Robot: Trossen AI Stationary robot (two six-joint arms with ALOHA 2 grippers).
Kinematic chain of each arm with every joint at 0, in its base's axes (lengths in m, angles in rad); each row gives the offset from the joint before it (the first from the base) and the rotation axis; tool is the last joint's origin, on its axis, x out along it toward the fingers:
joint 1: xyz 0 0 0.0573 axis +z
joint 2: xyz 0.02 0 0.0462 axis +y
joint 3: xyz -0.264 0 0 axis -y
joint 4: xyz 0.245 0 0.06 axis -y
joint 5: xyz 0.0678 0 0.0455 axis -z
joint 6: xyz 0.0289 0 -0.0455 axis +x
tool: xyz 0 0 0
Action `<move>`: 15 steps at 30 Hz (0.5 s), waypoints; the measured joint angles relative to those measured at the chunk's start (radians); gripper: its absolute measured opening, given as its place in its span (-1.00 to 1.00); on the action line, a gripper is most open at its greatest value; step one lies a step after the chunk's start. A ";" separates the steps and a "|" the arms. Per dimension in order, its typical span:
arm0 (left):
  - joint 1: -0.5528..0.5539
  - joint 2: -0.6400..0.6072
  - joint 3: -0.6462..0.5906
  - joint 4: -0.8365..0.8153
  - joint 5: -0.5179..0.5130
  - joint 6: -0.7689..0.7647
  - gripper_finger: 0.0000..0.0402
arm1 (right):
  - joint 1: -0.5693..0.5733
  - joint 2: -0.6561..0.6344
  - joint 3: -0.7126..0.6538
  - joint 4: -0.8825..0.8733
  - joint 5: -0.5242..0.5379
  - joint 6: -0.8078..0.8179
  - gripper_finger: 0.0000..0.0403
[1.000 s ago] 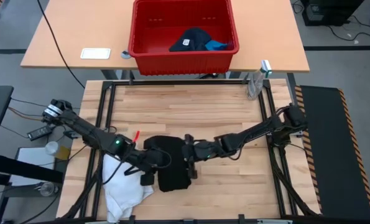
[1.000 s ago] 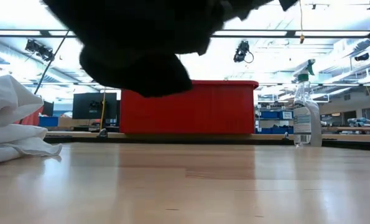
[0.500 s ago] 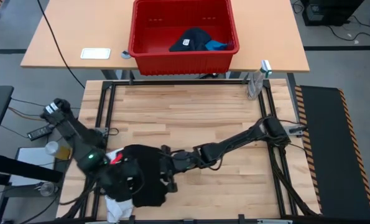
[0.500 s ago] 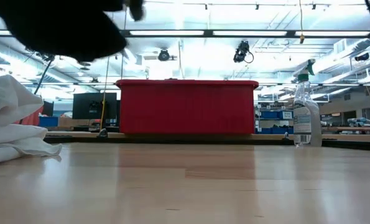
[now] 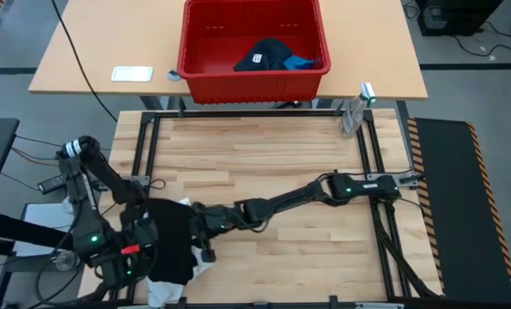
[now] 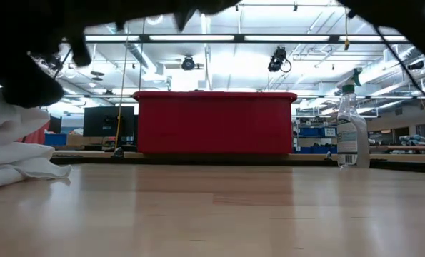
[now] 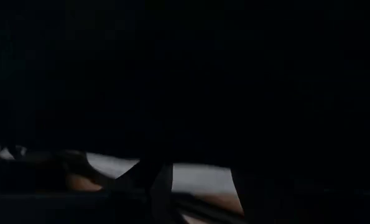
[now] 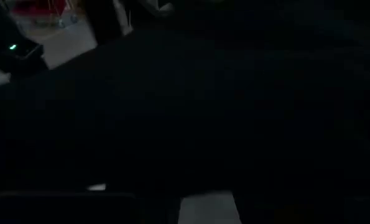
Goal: Fold Laundry from Bin
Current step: Stack the folded black shirt on top of the folded white polo shirt
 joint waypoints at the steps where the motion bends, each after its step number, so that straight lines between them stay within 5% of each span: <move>1: -0.021 0.000 -0.030 0.036 0.017 -0.022 -0.21 | -0.011 0.024 0.029 -0.007 -0.013 0.009 -0.38; 7: -0.093 0.002 -0.239 0.311 0.139 -0.179 -0.21 | -0.060 0.130 0.145 -0.109 -0.099 0.074 -0.39; 15: -0.084 0.001 -0.272 0.299 0.168 -0.163 -0.21 | -0.083 0.092 0.147 -0.401 -0.143 0.020 -0.39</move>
